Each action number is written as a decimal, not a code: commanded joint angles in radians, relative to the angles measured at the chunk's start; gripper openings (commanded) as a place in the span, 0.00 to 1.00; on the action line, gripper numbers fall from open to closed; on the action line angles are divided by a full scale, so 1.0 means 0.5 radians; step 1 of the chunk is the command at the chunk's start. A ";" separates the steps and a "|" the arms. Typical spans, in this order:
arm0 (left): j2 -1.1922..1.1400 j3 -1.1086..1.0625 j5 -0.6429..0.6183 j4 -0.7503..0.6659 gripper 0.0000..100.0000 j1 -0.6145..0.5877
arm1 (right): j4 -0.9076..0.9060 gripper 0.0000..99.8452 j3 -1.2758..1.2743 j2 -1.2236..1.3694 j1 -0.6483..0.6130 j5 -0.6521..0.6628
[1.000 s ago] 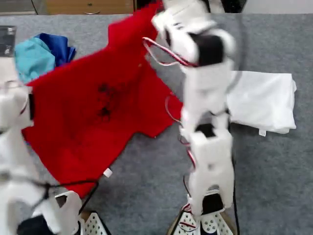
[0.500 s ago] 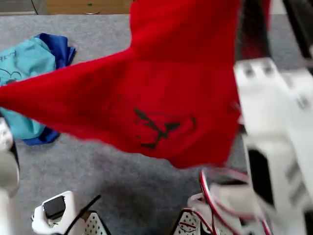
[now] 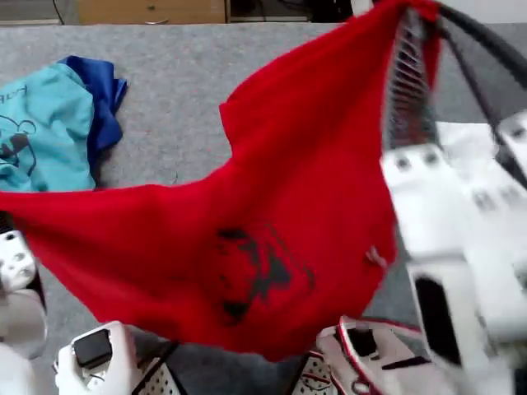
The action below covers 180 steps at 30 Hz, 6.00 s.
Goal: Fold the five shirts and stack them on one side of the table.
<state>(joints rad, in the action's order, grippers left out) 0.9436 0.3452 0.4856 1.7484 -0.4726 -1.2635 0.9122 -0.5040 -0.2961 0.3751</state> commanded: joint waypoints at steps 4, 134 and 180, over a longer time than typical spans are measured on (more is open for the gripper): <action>0.005 -1.178 -0.018 -0.724 0.02 0.061 | 0.120 0.00 -0.434 0.127 0.069 -0.003; -0.032 -3.265 0.562 -1.007 0.02 0.107 | 0.270 0.00 -3.926 -0.520 0.720 0.399; -0.928 -3.007 -0.638 -2.618 0.02 0.135 | 0.356 0.00 -2.929 1.008 -0.351 -0.107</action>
<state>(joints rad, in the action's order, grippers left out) 0.4910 -1.1124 0.1711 0.6145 -0.4127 -1.1024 -0.5393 0.0054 -0.4496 0.3092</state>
